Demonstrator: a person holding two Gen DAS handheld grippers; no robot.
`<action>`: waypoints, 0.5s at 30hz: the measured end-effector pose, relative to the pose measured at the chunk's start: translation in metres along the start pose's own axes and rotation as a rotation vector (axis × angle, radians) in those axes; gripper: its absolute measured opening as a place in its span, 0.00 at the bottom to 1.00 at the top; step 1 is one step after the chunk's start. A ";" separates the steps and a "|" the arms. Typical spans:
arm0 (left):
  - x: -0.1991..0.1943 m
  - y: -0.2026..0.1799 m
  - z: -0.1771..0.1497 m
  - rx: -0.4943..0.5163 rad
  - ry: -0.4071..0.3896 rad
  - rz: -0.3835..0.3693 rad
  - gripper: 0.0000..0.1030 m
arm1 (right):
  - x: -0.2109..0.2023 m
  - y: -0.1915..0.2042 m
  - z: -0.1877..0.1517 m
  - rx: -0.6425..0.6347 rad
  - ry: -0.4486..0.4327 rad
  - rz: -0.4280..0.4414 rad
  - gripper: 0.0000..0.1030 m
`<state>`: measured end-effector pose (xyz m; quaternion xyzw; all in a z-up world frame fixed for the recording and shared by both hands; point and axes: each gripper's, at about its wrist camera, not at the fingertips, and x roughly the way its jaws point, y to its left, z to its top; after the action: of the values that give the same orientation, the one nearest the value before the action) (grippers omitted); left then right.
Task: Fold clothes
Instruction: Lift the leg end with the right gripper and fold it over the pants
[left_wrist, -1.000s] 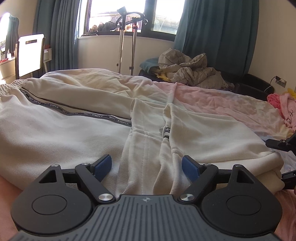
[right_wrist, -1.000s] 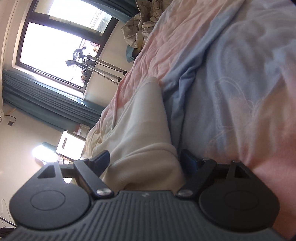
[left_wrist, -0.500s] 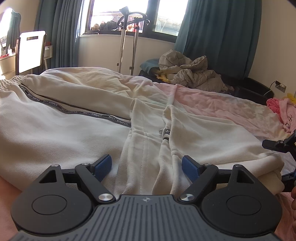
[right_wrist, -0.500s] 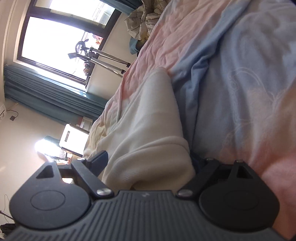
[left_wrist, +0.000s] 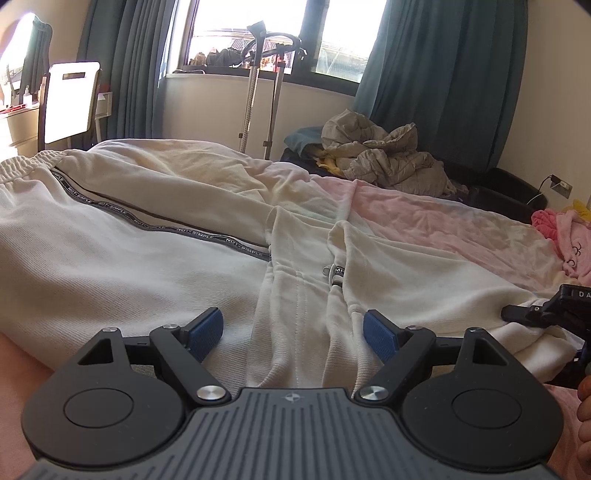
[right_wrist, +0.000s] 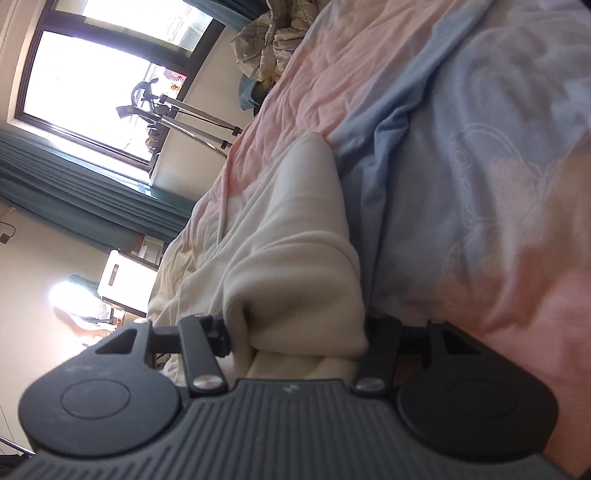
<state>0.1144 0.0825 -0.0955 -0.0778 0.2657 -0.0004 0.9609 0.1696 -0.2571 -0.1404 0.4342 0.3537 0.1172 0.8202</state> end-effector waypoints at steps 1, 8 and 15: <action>-0.003 0.001 0.001 -0.004 -0.007 0.003 0.83 | -0.003 0.009 -0.001 -0.038 -0.017 -0.020 0.43; -0.037 0.007 0.003 -0.004 -0.107 0.052 0.83 | -0.032 0.052 0.000 -0.180 -0.094 -0.063 0.33; -0.029 -0.024 0.008 0.133 -0.075 0.156 0.83 | -0.080 0.078 0.016 -0.299 -0.164 -0.051 0.32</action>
<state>0.0945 0.0607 -0.0705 0.0069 0.2341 0.0597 0.9703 0.1315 -0.2605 -0.0347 0.3065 0.2751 0.1120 0.9043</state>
